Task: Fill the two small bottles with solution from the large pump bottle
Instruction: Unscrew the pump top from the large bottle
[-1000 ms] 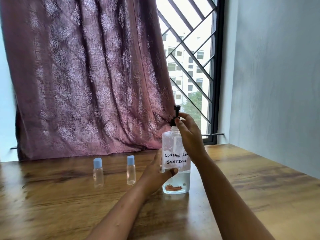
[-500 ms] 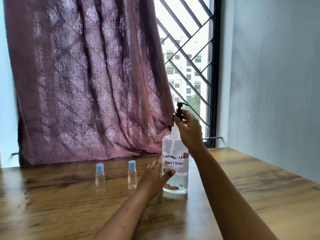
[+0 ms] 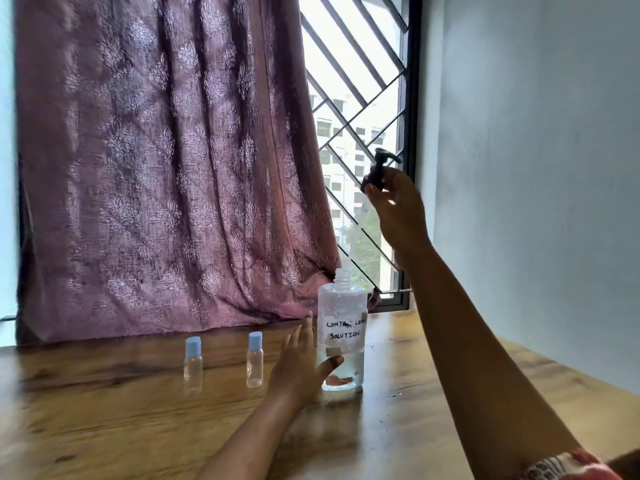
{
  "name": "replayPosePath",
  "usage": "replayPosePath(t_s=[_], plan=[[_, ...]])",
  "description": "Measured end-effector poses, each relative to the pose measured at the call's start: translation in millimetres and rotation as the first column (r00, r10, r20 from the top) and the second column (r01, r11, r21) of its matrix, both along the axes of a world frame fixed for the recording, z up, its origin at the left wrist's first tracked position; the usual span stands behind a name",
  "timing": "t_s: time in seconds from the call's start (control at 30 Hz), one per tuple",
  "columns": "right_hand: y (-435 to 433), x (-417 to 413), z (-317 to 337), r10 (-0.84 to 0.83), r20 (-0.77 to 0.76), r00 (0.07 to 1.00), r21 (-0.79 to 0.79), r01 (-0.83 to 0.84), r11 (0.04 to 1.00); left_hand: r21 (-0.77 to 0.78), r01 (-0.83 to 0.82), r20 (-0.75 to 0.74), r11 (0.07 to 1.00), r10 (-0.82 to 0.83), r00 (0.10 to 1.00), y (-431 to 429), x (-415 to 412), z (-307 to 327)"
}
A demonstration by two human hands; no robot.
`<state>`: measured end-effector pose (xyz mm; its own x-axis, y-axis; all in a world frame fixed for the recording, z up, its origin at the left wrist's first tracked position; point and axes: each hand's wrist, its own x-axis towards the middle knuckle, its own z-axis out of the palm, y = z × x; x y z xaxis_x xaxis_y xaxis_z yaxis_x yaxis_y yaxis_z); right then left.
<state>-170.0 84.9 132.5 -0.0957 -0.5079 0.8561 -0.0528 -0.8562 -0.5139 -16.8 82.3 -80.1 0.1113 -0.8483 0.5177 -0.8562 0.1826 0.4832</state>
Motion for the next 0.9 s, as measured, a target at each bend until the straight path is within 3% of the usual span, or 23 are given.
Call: replayPosePath(t_s=[0.27, 0.4, 0.57, 0.67, 0.77, 0.9], plan=[[14.0, -26.3, 6.0, 0.051, 0.181, 0.982, -0.084, -0.036, 0.996, 0.009, -0.019, 0.002, 1.000, 0.018, 1.000, 2.5, -2.1, -2.7], [6.9, -33.9, -13.0, -0.052, 0.193, 0.980, -0.120, 0.076, 0.990, 0.013, -0.019, -0.019, 1.000, 0.019, 1.000, 5.2, -0.4, -2.3], [-29.6, -35.6, -83.8, -0.319, 0.004, 0.948, -0.166, 0.316, 0.934, 0.013, -0.015, -0.036, 1.000, 0.015, 0.999, 9.0, 1.7, 1.6], [-52.1, -37.6, -129.3, -0.338, -0.056, 0.939, -0.084, 0.333, 0.939, 0.016, -0.005, 0.002, 1.000, 0.005, 1.000, 11.1, 1.5, 2.8], [-71.6, -38.7, -165.8, -0.356, -0.227, 0.907, -0.108, 0.340, 0.934, 0.019, 0.005, -0.018, 1.000, -0.005, 1.000, 8.8, 3.8, 1.2], [-90.8, -42.5, -199.1, -0.285, -0.423, 0.860, 0.045, 0.334, 0.941, 0.038, 0.005, -0.088, 0.999, -0.002, 0.996, 3.1, 10.1, -4.3]])
